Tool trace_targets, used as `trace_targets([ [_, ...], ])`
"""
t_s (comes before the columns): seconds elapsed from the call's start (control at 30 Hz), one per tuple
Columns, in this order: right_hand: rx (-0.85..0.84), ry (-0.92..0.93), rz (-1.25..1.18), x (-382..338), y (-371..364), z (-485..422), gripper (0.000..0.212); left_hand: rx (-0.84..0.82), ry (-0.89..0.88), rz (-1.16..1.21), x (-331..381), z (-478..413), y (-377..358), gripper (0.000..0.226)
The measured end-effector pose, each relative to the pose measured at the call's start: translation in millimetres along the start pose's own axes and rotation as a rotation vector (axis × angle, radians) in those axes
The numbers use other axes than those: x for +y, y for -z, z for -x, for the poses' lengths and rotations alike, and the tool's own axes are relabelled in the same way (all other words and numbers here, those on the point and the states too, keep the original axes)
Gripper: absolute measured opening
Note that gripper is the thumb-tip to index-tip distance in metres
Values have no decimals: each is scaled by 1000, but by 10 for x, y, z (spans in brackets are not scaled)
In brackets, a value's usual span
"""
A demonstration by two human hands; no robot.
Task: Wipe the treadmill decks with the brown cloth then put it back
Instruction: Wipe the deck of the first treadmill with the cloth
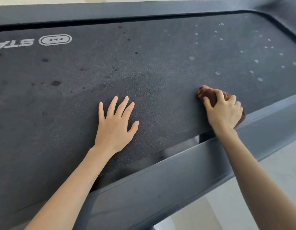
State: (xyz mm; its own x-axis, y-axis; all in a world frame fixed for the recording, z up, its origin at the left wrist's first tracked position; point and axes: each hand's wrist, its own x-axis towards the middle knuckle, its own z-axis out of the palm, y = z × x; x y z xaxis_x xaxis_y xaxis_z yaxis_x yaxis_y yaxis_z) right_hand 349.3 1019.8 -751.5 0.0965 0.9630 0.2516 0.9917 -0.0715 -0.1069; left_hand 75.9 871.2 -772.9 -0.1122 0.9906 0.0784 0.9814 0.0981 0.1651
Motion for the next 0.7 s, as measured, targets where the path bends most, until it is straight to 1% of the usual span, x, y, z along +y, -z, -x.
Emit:
trace_targets([
  [0.03,5,42,2,-115,22,144,45,-1,-1,1,1,5,2,66],
  [0.1,33,188,-38,-371,90,484,41,4,-4,0,-7,4,13,65],
  [0.2,111,463,-109,-619,142,966,37,2,-17,24,-22,6,42,60],
  [0.27,79,624,-126,-600,168,1001,39,-20,-51,24,-93,31,72,59],
  [0.3,54,635,-133,-545,176,915,40,-32,-86,18,-160,51,89,59],
  [0.33,42,593,-135,-482,180,796,40,-46,-129,22,-242,74,108,60],
  [0.43,-41,312,-125,-350,213,520,43,-68,-223,66,-454,209,159,57],
  [0.47,-59,286,-127,-362,223,532,44,-65,-228,75,-490,273,173,56],
  [0.5,-77,315,-140,-399,257,602,44,-62,-227,82,-507,344,179,56],
  [0.53,-93,383,-169,-447,310,723,44,-61,-220,86,-514,415,182,55],
  [0.6,-121,534,-273,-559,463,1026,42,-56,-194,94,-528,532,183,55],
  [0.7,-165,691,-422,-784,679,1435,43,-50,-180,98,-541,617,212,55],
])
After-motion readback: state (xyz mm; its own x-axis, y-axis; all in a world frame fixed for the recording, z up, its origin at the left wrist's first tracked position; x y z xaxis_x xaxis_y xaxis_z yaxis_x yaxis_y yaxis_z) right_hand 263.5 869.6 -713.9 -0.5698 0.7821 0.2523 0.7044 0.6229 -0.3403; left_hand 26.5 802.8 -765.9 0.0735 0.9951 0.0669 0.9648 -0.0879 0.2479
